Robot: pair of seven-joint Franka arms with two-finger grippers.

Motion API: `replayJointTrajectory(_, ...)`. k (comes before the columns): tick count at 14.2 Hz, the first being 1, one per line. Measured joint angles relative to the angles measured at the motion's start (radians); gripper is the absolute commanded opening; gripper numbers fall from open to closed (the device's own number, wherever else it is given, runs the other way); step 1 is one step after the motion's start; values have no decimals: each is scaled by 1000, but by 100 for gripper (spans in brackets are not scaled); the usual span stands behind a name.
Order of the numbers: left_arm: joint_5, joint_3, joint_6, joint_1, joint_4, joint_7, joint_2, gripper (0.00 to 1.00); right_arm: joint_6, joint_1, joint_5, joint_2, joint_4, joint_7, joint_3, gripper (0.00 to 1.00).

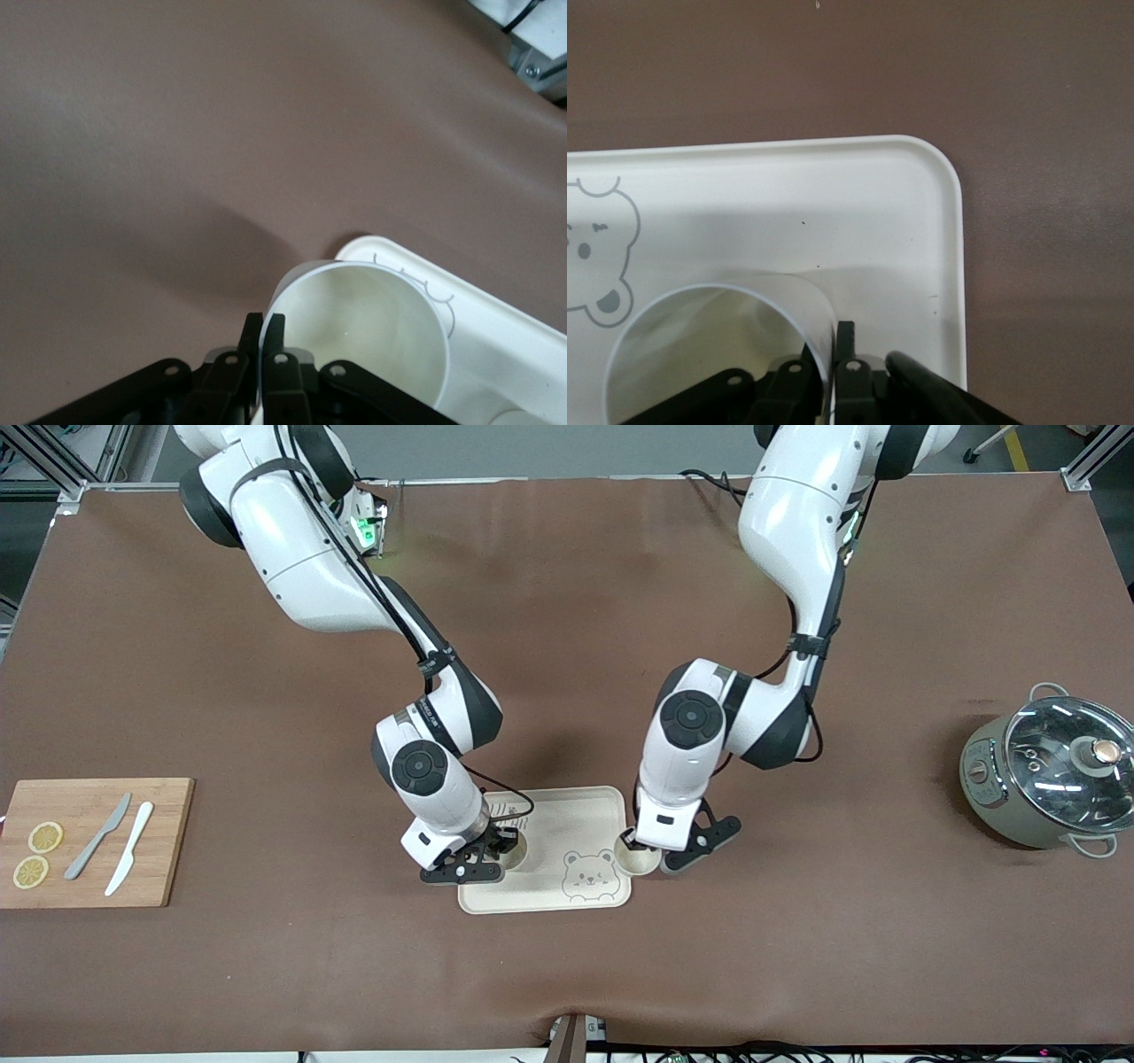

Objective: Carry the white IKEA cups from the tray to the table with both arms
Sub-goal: 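Lift the cups and carry them apart, away from the tray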

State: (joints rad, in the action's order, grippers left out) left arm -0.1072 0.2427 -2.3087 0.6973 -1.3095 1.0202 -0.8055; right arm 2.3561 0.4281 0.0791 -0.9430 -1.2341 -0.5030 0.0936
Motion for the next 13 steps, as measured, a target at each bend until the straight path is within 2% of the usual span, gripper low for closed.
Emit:
replayJointTrajectory(9, 1, -2, 83, -134, -4, -226, 24, 0, 0, 0, -1, 1, 14, -4, -2, 0)
replayJointTrajectory(13, 1, -9, 100, -211, -25, -341, 31, 0, -112, -19, -2, 39, 47, -5, -4, 0)
